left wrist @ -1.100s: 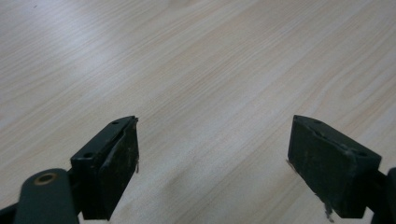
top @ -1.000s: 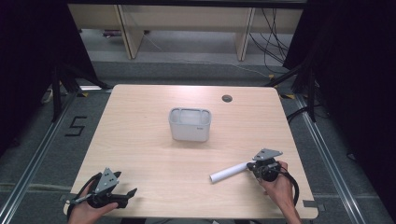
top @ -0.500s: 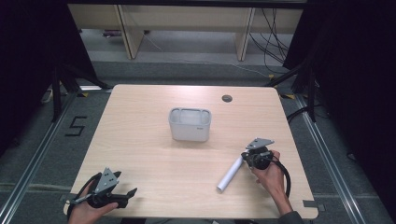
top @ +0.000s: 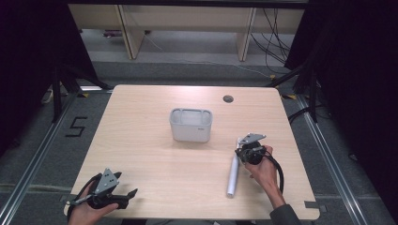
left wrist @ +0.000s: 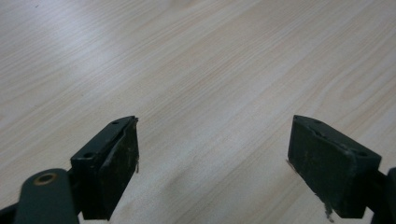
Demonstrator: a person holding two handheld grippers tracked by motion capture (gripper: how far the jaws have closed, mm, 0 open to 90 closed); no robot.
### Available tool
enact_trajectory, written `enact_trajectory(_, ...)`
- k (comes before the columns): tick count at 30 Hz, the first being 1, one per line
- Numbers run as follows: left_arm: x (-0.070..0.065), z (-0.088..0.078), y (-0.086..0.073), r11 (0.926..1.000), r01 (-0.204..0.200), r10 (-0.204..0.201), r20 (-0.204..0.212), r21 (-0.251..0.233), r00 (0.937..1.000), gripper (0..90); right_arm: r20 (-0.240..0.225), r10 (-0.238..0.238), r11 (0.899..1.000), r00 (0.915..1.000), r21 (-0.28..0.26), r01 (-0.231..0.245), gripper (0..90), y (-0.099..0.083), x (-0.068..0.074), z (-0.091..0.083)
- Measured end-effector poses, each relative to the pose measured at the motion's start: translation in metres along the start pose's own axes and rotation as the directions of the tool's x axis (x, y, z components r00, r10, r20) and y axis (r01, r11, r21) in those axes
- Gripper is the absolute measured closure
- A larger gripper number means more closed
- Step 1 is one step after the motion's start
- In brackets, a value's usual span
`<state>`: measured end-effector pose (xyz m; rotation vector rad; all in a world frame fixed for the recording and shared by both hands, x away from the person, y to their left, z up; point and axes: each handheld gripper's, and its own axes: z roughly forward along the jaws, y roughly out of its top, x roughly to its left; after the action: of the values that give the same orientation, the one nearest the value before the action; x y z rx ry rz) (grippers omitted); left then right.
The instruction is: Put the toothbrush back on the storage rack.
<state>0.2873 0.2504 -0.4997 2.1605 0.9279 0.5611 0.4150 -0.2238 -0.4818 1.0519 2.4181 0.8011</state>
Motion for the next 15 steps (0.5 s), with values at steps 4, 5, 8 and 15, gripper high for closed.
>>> enact_trajectory(4,0.0,0.001,0.0,0.9999,0.015,-0.015,-0.007,0.004,0.9999,16.1,-0.013,0.04,0.999,0.9991,-0.031,-0.04,67.5,0.008,0.001,-0.011)
enact_trajectory(5,0.001,-0.001,0.0,1.0,0.0,0.0,-0.007,0.007,1.0,16.1,-0.01,0.065,0.997,0.9978,-0.043,-0.066,60.9,0.01,0.003,-0.015)
enact_trajectory(8,0.0,-0.001,0.0,0.9997,0.02,-0.02,-0.009,-0.013,0.9998,16.1,-0.016,0.101,0.994,0.9947,-0.034,-0.102,46.9,0.015,0.009,-0.025)
enact_trajectory(15,-0.001,-0.001,0.0,0.9997,0.019,-0.019,0.001,-0.013,0.9998,16.1,-0.015,0.177,0.982,0.984,0.075,-0.176,33.0,0.012,0.023,-0.027)
